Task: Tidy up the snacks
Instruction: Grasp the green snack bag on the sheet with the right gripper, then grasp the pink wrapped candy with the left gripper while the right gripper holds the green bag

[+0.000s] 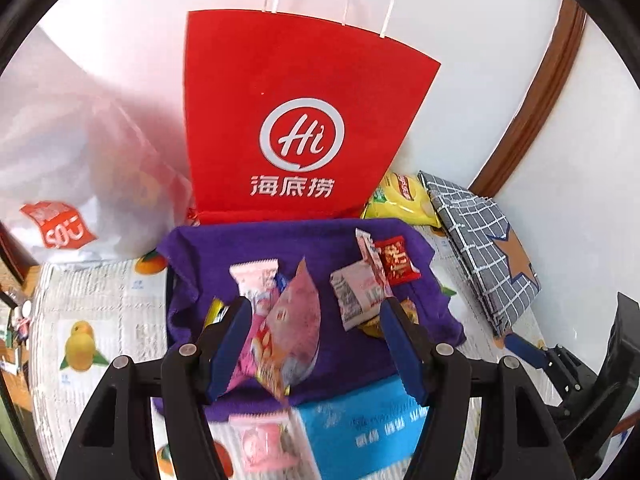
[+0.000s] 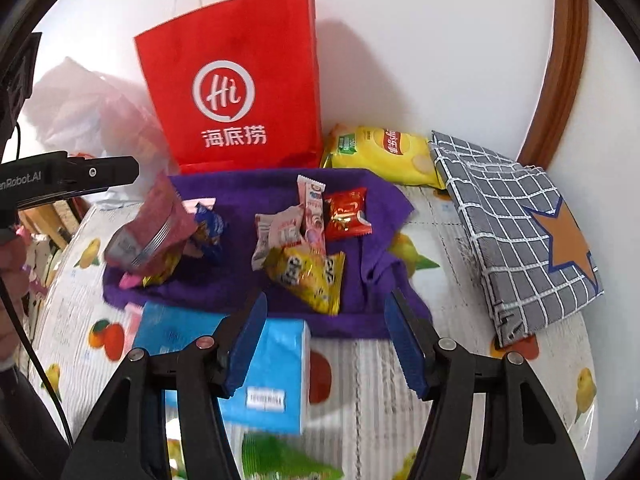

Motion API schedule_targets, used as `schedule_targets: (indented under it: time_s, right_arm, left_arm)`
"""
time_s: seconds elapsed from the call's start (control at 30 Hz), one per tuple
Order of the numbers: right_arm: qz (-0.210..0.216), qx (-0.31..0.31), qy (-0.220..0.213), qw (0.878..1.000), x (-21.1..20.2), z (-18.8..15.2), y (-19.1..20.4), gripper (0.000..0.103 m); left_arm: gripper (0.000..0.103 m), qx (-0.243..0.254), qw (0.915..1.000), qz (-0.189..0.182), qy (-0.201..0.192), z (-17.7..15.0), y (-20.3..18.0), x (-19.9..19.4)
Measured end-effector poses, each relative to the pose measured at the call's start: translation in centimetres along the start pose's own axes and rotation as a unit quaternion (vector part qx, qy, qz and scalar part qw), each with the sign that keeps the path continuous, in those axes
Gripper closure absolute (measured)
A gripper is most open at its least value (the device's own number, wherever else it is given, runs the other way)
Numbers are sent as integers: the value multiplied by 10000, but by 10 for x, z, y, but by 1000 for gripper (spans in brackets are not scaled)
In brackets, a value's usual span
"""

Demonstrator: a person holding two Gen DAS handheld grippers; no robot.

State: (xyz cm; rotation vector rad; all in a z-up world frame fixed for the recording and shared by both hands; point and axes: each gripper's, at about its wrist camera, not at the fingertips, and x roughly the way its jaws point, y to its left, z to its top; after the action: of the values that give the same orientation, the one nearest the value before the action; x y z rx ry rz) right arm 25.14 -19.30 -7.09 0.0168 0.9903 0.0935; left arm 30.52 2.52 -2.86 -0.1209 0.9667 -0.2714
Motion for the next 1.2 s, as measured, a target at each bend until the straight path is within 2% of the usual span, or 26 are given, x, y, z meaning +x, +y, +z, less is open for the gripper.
schedule_targets:
  time_s: [0.33,0.53,0.93,1.07,1.13,1.2]
  right_arm:
    - [339,-15,136,9993,-19,-49,-2,41]
    - [474,-355,285,9978,-16,-82,11,40]
    - [617,-539,710,9941,20,-121,23,38]
    - [340,-805,760,9933,34,-129,30,38]
    - [316,-840,741,9932,36,-130,30,47]
    - [410,-809,711,9933,35,-130,26,47]
  left_arm:
    - [38,-213,9993,305,7,-45,20,-38]
    - [39,-478,9982,371,52,-71,34,-46]
    - [38,-539,9962,632,243,-103,46,-41]
    - [38,-584,9944,756,447,-115,53,-25]
    - [39,-622,9939,754,513,-118,56,-18]
    - [39,-613,9939,728,549,-118,56,-13]
